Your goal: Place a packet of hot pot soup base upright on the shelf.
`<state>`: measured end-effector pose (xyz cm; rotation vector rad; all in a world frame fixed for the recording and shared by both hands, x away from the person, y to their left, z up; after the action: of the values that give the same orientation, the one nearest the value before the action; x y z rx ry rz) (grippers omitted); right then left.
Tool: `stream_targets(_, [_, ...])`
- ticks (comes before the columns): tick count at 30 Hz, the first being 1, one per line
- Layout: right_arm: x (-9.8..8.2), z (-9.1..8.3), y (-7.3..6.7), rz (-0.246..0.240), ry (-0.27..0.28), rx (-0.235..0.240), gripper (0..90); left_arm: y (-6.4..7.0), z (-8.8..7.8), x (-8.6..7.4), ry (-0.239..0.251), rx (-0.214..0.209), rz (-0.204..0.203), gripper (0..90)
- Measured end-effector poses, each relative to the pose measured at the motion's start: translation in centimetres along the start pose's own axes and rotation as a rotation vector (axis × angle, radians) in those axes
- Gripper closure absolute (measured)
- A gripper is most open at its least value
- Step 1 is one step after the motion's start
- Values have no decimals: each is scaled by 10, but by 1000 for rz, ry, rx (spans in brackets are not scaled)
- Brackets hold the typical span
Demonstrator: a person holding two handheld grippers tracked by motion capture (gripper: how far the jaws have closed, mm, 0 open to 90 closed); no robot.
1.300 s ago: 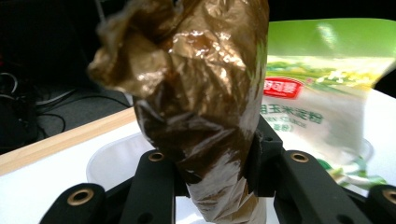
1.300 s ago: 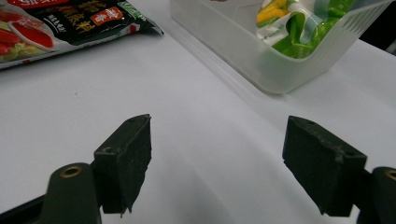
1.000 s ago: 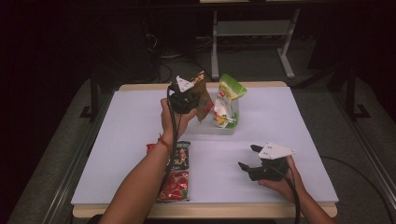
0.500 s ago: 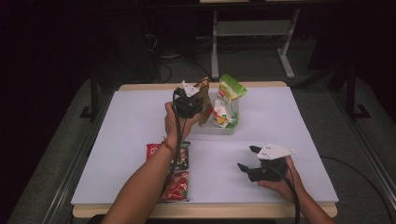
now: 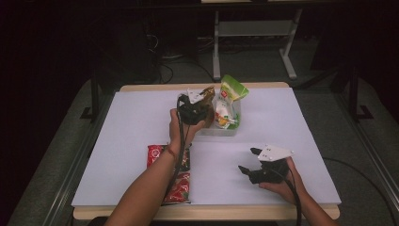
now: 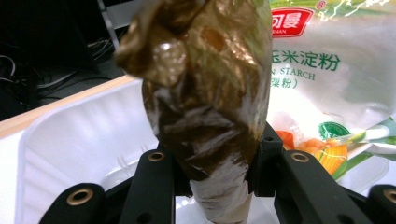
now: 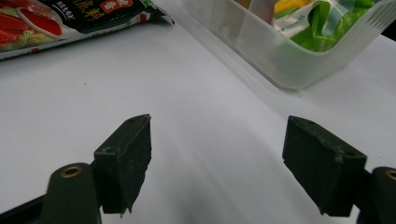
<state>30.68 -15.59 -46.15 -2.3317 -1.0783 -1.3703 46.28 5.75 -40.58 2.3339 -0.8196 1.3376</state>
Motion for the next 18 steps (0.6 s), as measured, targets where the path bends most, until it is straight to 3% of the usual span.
stream_targets(14, [0,1,-1,-5,-2,5,231,6,3,-3,-2,-11,33,672])
stream_targets(18, [0,1,-1,-9,-2,4,230,6,2,-3,-1,-23,25,666])
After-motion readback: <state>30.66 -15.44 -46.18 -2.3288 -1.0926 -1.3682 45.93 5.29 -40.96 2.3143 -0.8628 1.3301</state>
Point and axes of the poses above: each handheld gripper's, and its own axes: z roughly forward along the jaws, x roughly out of its top, y roughly to its right, the point moved 5 cm from there along z, roughly forward along the jaws, and after that the axes turned 7 degrees about -x, right-handed, at the moved point
